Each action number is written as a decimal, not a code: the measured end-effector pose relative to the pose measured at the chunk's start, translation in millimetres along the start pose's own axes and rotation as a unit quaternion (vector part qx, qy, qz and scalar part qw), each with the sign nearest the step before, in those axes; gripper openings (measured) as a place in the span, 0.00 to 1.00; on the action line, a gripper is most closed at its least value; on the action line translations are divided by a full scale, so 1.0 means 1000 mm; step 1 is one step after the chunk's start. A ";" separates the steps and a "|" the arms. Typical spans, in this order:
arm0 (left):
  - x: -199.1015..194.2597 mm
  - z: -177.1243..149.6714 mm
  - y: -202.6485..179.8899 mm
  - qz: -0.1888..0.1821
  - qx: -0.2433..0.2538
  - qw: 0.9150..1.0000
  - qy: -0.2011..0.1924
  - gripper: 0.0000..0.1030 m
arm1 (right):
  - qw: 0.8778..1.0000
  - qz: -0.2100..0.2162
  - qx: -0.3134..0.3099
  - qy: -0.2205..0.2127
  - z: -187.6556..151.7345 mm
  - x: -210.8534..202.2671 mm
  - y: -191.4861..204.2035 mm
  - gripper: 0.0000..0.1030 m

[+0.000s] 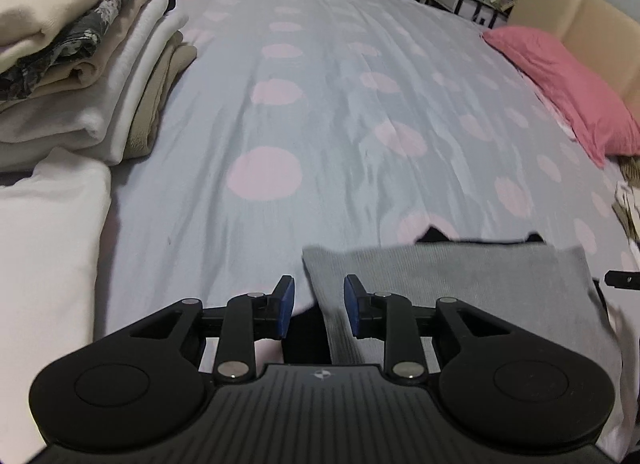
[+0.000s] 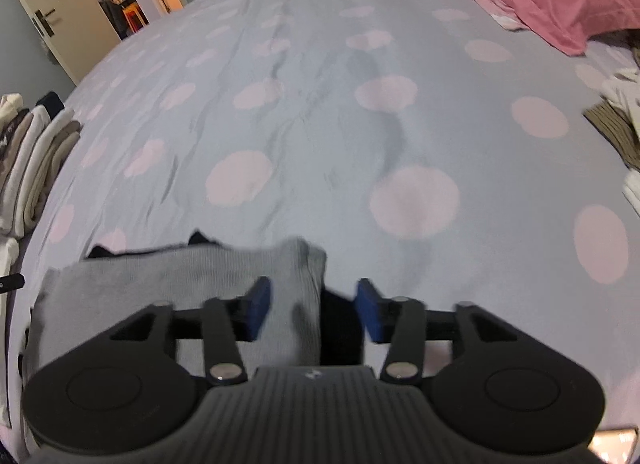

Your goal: Fold clothes

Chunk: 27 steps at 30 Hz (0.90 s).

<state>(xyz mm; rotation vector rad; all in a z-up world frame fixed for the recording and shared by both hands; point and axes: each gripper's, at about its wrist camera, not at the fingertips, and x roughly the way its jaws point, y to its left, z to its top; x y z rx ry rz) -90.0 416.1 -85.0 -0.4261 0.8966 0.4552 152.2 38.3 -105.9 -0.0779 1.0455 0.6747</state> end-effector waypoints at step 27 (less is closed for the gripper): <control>-0.022 -0.058 0.006 0.013 -0.026 1.000 -0.007 0.24 | 0.993 0.085 0.082 0.032 -0.026 -0.017 0.020 0.10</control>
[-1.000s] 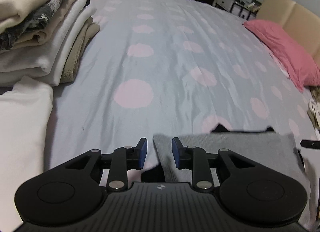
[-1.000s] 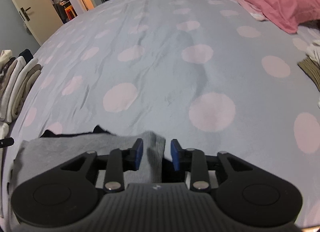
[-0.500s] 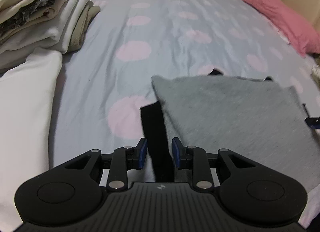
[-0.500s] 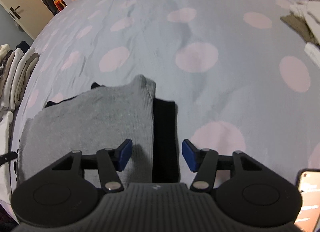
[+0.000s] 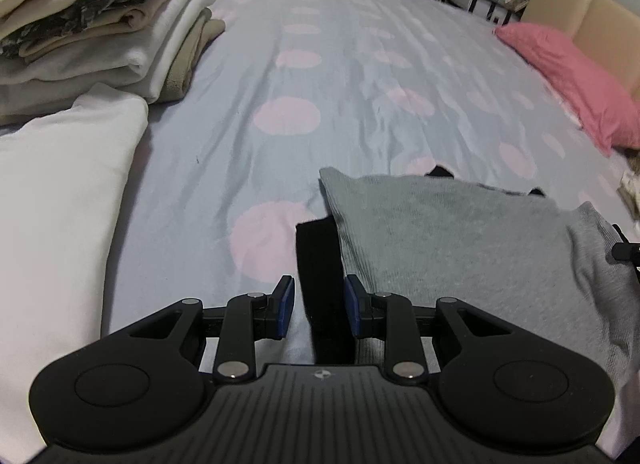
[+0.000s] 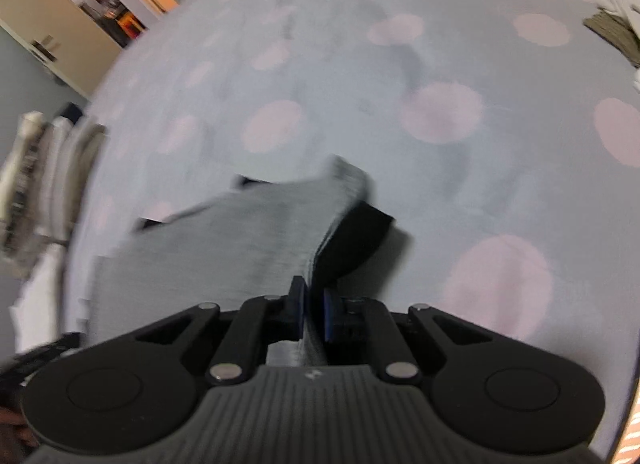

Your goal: Fold clothes

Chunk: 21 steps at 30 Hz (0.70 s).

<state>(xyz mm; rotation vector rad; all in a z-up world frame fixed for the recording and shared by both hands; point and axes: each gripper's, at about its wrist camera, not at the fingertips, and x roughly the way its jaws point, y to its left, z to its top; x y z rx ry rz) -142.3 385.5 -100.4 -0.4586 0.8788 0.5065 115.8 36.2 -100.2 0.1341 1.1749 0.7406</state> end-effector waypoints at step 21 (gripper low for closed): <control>-0.010 0.006 0.023 -0.069 -0.026 0.997 -0.019 0.22 | 0.981 0.160 -0.071 0.082 -0.030 0.073 0.205 0.10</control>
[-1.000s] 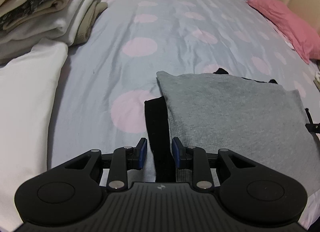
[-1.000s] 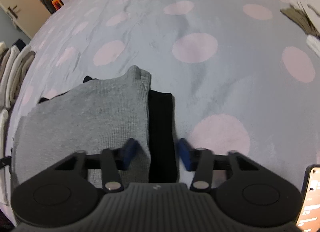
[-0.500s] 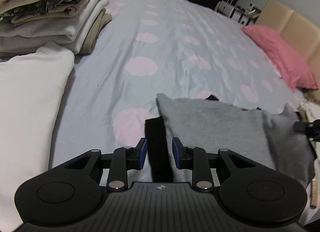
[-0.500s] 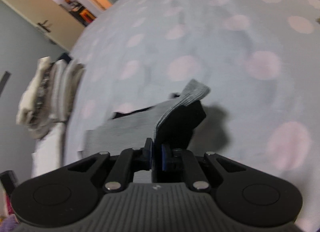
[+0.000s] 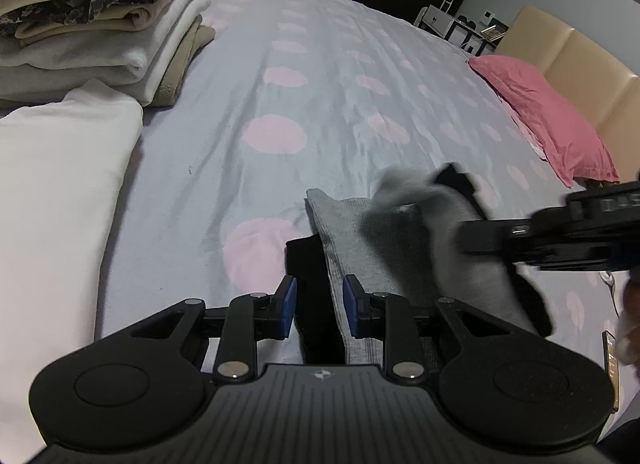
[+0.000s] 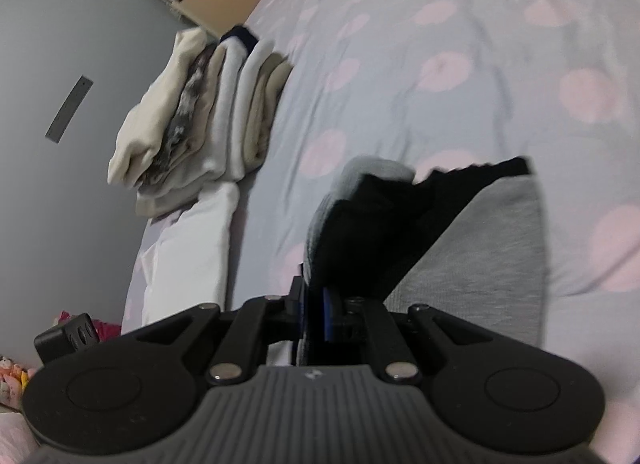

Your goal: Fold clothes

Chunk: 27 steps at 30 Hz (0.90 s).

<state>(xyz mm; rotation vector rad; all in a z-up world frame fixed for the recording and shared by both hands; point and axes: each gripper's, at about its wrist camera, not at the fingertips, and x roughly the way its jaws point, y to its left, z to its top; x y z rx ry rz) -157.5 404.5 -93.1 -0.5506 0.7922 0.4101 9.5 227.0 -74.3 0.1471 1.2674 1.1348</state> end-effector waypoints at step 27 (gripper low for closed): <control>-0.032 -0.023 -0.016 -0.030 -0.020 0.999 0.014 0.38 | 0.991 -0.065 -0.120 0.008 -0.039 -0.010 0.022 0.28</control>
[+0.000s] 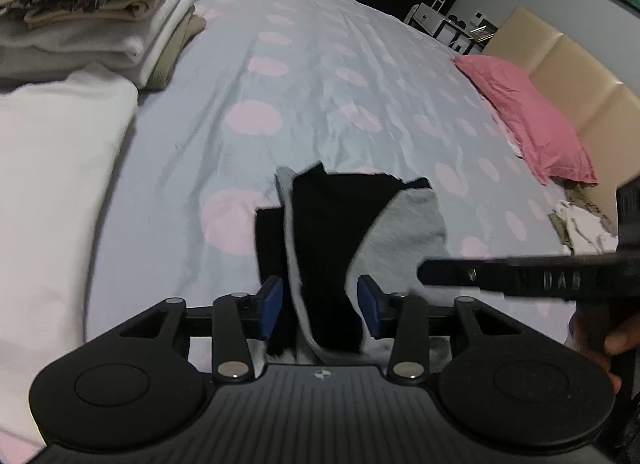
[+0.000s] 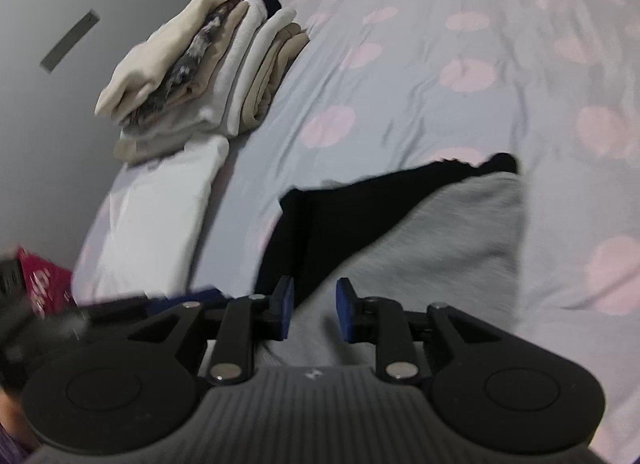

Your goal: Fold clothes

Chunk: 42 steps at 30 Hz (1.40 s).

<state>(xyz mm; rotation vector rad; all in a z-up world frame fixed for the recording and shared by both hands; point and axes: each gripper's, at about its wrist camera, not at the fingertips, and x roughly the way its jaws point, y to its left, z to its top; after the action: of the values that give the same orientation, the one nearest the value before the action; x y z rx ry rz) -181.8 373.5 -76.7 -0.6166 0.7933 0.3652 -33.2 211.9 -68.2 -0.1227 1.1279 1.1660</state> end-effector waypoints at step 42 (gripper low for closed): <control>0.002 -0.085 -0.011 0.021 -0.073 0.993 0.088 0.37 | 0.899 -0.199 -0.390 -0.013 -0.197 -0.039 0.030 0.31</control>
<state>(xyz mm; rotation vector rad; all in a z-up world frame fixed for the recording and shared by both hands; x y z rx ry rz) -221.0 311.3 -120.3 -0.7788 0.9555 0.4133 -179.0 81.6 -121.4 -0.9135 0.5105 1.1752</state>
